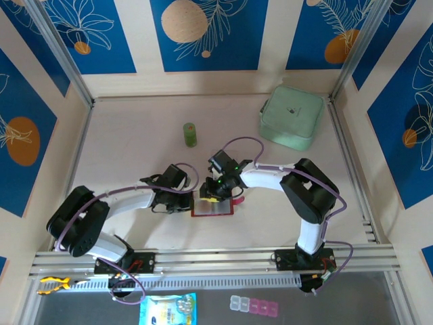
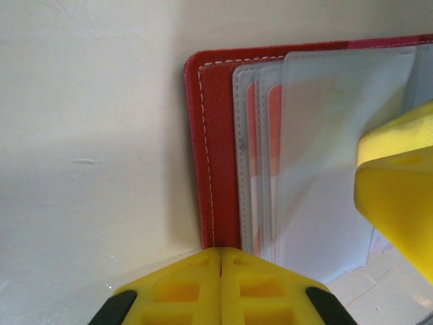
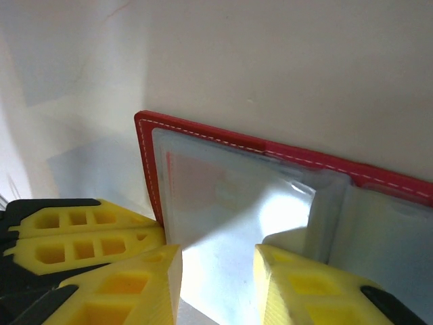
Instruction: Take the credit cards out of the card holder
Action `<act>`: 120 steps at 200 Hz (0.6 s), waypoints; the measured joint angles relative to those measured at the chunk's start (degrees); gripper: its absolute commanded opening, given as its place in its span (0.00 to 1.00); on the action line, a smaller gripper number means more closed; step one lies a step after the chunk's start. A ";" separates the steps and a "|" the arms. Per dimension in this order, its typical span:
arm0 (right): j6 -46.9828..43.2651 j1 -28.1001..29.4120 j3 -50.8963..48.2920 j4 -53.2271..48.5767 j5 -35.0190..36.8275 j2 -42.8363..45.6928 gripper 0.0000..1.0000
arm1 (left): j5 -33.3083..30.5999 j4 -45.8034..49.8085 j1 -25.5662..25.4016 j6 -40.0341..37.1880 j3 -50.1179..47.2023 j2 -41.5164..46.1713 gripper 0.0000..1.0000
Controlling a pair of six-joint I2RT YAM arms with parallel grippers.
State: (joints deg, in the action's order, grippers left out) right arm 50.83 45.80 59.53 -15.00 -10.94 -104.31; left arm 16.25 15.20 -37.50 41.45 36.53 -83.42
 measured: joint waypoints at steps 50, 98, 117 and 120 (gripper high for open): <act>-0.42 -0.04 -0.31 -0.66 0.66 0.39 0.34 | -0.02 -0.15 0.00 0.02 -0.09 0.09 0.08; -0.46 -0.33 -1.73 0.00 0.39 1.09 0.33 | -0.07 0.26 0.00 0.02 -0.13 0.50 0.08; -0.74 -0.57 -2.34 0.79 0.00 1.36 0.33 | -0.48 0.63 0.00 0.02 -0.13 1.36 0.08; -0.85 -0.61 -2.43 0.87 -0.09 1.40 0.33 | -0.52 0.66 0.00 0.04 -0.13 1.55 0.09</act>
State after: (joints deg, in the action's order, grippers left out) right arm 49.98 45.19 57.10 -14.13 -11.03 -102.91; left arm 15.73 15.86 -37.50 41.50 36.40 -81.87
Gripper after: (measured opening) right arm 0.331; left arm 0.079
